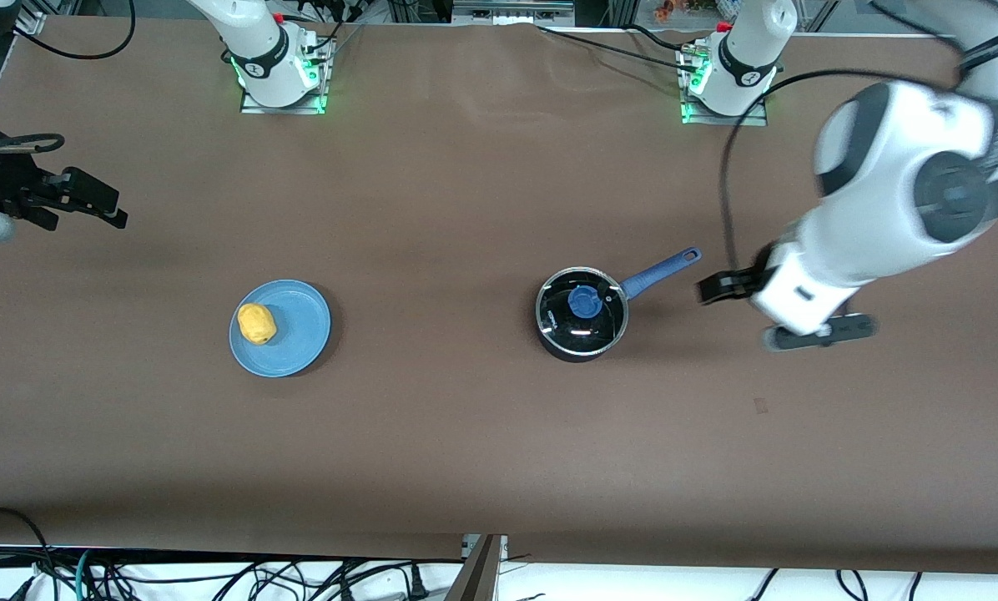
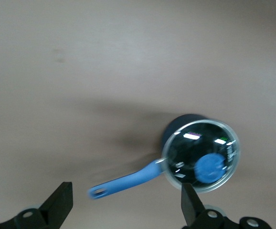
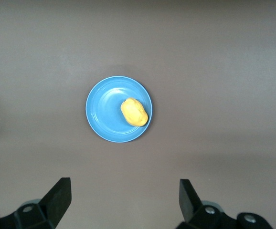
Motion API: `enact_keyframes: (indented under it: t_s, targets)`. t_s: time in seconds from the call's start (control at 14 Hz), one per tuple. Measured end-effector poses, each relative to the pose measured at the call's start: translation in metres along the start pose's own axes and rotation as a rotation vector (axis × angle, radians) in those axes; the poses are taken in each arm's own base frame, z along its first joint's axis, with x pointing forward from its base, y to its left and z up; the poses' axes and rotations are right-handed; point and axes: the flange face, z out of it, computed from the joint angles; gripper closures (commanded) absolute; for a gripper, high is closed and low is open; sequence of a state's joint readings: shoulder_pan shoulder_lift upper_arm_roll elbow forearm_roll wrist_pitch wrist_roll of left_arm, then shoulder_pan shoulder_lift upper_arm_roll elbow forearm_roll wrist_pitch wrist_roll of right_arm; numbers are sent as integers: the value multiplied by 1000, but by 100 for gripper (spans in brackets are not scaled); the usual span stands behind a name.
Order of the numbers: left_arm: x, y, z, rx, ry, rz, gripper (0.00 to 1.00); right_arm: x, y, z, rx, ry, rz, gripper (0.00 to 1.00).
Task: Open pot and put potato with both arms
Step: 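Reach the left gripper over the saucepan lid toward the blue knob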
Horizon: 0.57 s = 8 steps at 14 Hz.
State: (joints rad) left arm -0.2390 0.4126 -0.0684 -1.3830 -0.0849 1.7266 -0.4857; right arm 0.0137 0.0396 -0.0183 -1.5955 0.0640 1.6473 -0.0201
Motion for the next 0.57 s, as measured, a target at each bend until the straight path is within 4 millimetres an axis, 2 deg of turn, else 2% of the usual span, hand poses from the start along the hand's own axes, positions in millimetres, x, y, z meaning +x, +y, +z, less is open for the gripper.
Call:
enact_keyframes:
  t_s: [0.14,0.29,0.43,0.57]
  targets:
    - [-3,42,36,-12,21,-32,0,0,0,0,0,0,0,0]
    - [-8,75,70,-18,30,-41,0,0,0,0,0,0,-1,0]
    - [-15,98,95,-10,32,-18,0,0,-1,0,1,1,-2,0]
    - [-24,117,111,26,66,41,0,0,-3,0,1,0,-6,0]
